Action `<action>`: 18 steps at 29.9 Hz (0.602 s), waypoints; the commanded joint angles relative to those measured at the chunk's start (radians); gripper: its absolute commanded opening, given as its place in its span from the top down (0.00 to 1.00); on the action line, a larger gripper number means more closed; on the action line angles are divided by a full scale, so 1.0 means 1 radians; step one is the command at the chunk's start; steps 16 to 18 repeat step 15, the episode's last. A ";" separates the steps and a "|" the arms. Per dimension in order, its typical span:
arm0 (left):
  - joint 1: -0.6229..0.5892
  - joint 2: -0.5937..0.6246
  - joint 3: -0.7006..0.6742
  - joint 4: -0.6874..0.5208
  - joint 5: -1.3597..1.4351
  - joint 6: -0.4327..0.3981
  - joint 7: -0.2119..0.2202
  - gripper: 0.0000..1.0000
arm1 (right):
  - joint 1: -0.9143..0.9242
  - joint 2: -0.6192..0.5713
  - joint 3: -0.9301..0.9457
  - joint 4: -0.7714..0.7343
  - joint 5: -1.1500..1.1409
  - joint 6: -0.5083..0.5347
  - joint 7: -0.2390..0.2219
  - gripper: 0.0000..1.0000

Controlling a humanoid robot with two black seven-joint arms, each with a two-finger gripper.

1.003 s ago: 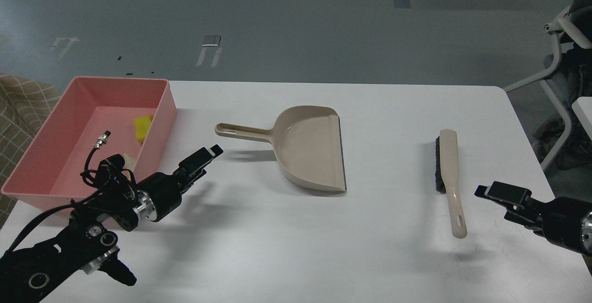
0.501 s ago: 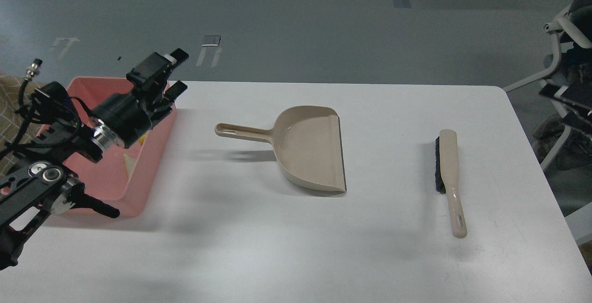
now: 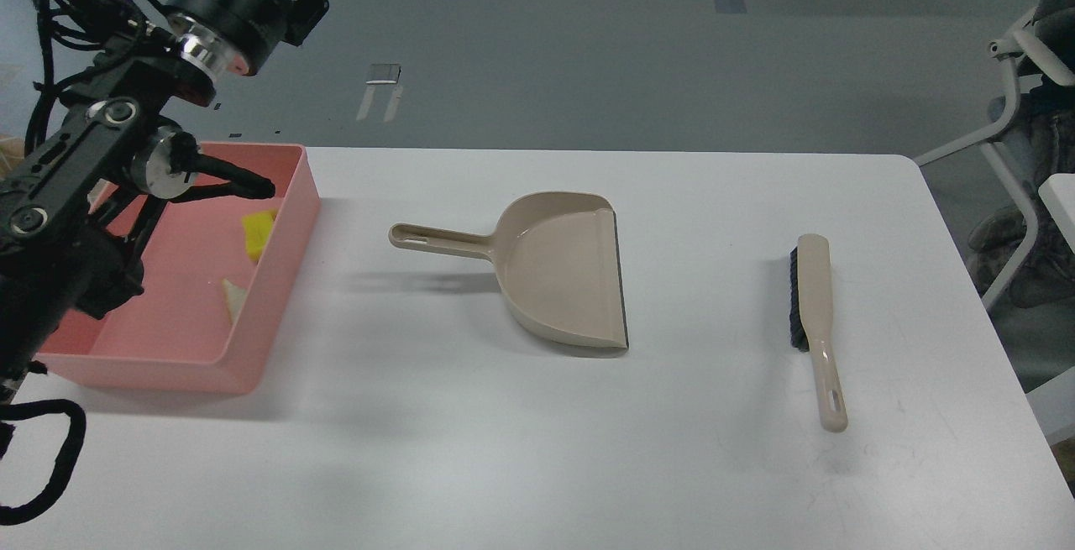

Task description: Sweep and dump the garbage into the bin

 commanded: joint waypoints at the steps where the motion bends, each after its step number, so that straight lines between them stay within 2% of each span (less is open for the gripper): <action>1: -0.113 -0.117 -0.008 0.183 -0.050 -0.053 -0.009 0.02 | 0.065 0.150 -0.002 -0.130 0.049 0.009 0.019 0.01; 6: -0.202 -0.200 0.000 0.336 -0.207 -0.096 -0.025 0.02 | 0.116 0.308 0.001 -0.280 0.120 0.041 0.064 0.01; 9: -0.236 -0.243 0.000 0.408 -0.248 -0.133 -0.036 0.02 | 0.154 0.443 0.005 -0.380 0.130 0.082 0.064 0.01; 12: -0.238 -0.251 -0.003 0.422 -0.252 -0.139 -0.036 0.02 | 0.157 0.497 0.013 -0.409 0.132 0.091 0.065 0.01; 18: -0.233 -0.253 -0.005 0.424 -0.253 -0.139 -0.036 0.02 | 0.156 0.523 0.027 -0.422 0.130 0.091 0.067 0.01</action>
